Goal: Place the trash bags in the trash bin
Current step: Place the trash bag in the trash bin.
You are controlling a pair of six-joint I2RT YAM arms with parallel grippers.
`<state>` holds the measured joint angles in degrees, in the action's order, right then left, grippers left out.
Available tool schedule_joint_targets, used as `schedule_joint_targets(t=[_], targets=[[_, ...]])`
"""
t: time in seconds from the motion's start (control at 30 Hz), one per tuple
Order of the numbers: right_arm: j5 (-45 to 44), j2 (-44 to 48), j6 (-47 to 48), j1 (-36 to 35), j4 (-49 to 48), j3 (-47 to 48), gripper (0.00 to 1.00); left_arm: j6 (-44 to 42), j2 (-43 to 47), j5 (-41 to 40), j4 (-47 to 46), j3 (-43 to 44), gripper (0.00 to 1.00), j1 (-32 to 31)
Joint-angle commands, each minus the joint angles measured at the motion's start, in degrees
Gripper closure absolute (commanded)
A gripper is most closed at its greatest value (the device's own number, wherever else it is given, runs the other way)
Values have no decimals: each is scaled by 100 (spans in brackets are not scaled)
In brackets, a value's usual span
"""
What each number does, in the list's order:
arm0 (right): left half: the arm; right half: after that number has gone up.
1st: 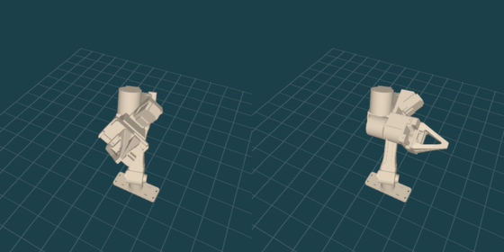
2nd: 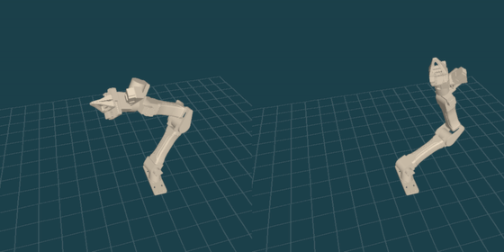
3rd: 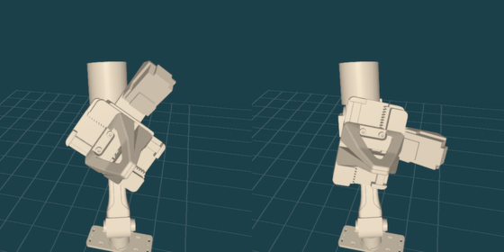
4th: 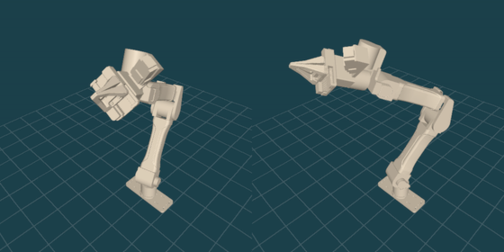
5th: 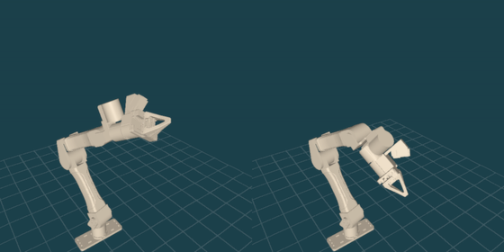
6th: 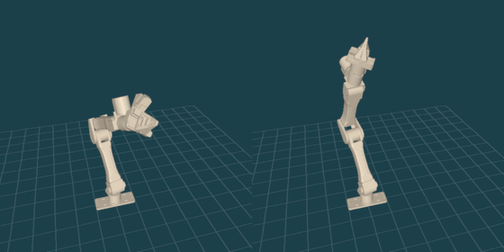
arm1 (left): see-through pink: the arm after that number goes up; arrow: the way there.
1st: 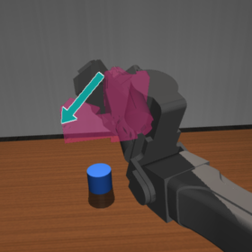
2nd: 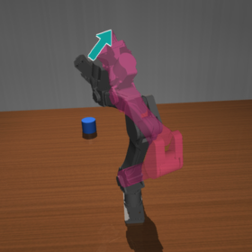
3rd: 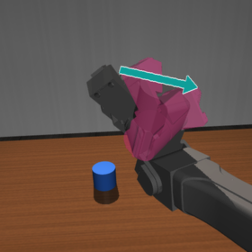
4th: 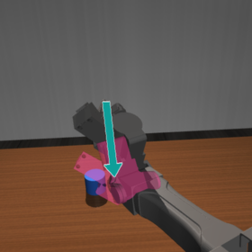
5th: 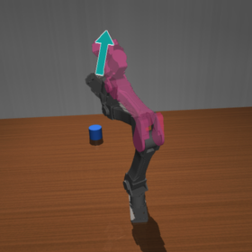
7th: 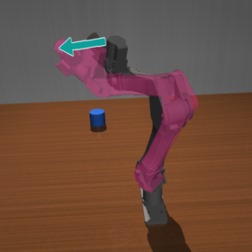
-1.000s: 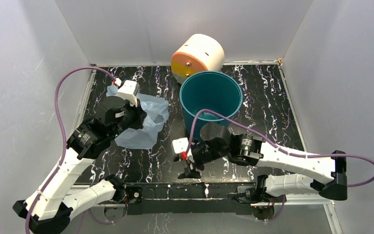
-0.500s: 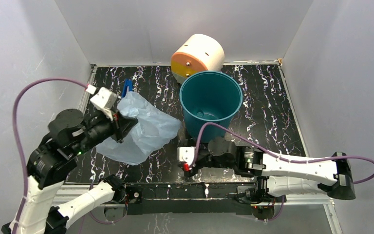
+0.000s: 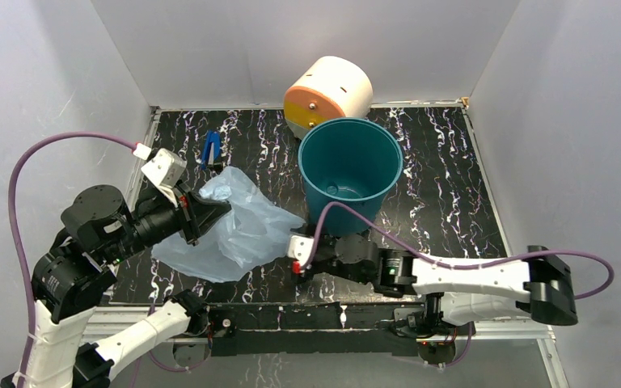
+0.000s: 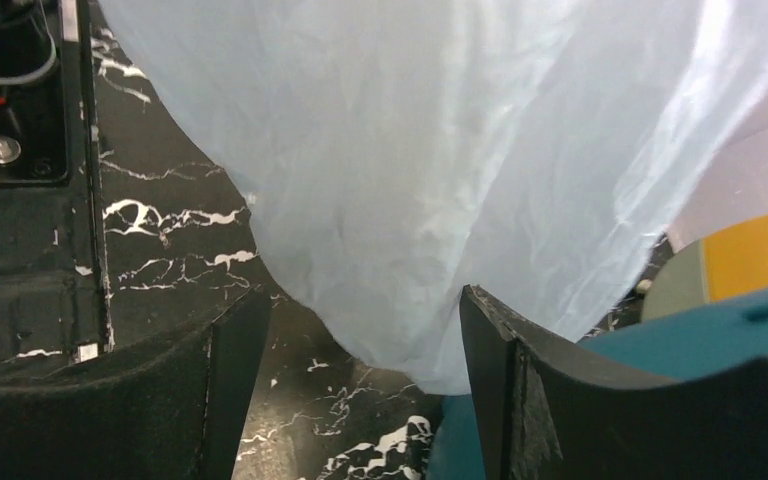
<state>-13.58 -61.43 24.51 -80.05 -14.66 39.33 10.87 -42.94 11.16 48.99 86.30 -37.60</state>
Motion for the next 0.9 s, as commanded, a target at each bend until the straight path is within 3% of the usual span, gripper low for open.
schedule_joint_targets(t=[0.0,0.07,0.17,0.27,0.47,0.63,0.87], targets=[[-194,-661,11,-32,-941,229,26,87,7,317,-230,4,100,9],[-387,-877,34,-44,-1285,205,45,86,11,279,-258,28,100,9],[-815,-1051,-37,-46,-1567,230,83,64,24,136,-242,66,100,10],[-969,-1003,-140,-46,-1791,154,99,51,61,12,-269,56,100,8],[-298,-449,-742,-41,-1881,61,100,38,56,-910,-167,-69,100,12],[827,-69,-1241,9,-471,725,100,317,-75,-2720,145,-541,100,8],[1282,985,-1613,58,1427,1457,100,689,-444,-3297,-21,-1421,100,8]])
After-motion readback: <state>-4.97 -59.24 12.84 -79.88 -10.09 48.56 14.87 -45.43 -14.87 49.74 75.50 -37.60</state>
